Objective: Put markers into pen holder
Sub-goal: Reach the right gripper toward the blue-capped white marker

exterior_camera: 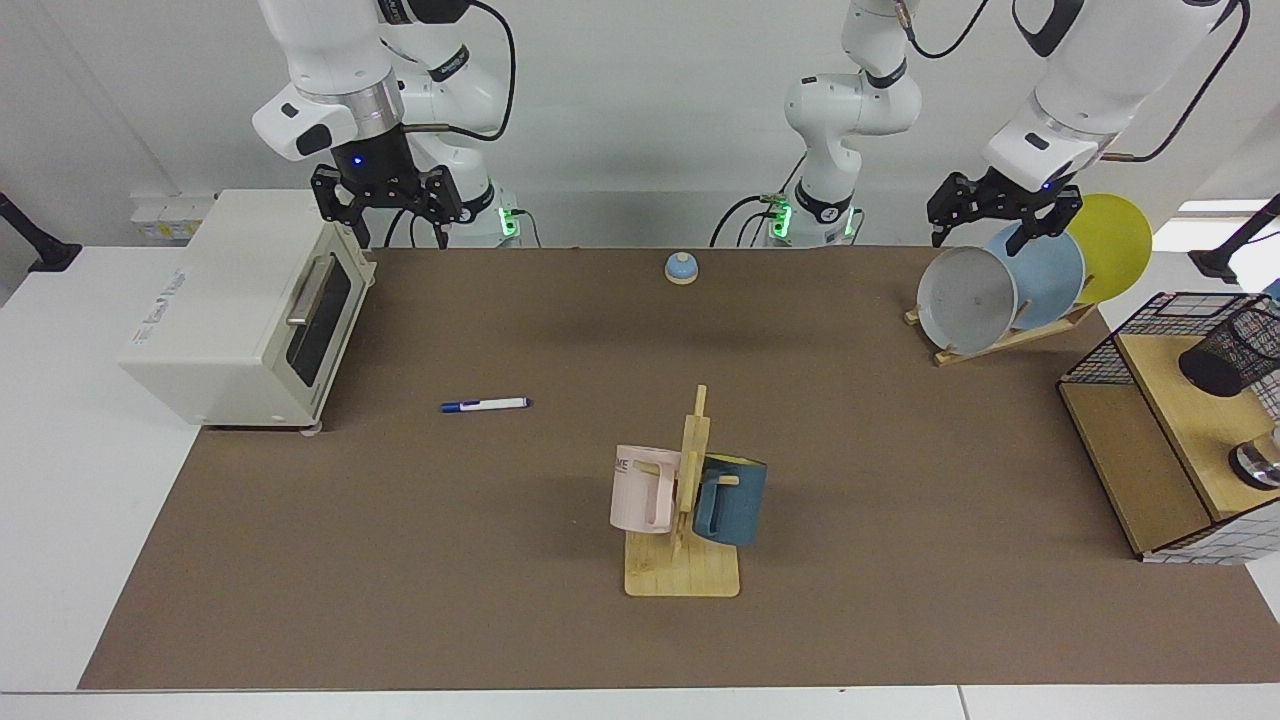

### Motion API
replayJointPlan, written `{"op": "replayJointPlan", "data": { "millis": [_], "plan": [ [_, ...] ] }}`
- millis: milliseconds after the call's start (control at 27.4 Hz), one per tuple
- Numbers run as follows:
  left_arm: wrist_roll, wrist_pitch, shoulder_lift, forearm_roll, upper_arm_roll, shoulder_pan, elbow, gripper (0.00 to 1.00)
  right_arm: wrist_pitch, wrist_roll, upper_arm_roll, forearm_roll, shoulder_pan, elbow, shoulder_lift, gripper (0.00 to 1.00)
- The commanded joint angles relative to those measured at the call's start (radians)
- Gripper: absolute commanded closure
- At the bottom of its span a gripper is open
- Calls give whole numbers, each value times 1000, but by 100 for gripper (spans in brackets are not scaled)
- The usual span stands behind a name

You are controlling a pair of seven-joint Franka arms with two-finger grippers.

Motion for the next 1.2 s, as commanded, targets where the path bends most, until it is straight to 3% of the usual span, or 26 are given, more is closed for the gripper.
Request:
{"op": "replayJointPlan", "data": {
  "millis": [0, 474, 766, 985, 1168],
  "plan": [
    [6, -10, -26, -24, -6, 12, -22, 0, -1, -26, 2, -12, -4, -19, -17, 0],
    [6, -7, -26, -24, -3, 12, -21, 0, -1, 58, 0, 4, -20, -27, -17, 0],
    [6, -7, -28, -24, 2, 12, -21, 0, 19, 530, 2, 8, -4, -45, -17, 0],
    [6, -7, -29, -24, 2, 12, -21, 0, 90, 917, 2, 15, -7, -77, -9, 0],
    [8, -7, -29, -23, 2, 12, -21, 0, 165, 1127, 0, 74, -37, -161, -10, 0]
  ]
}}
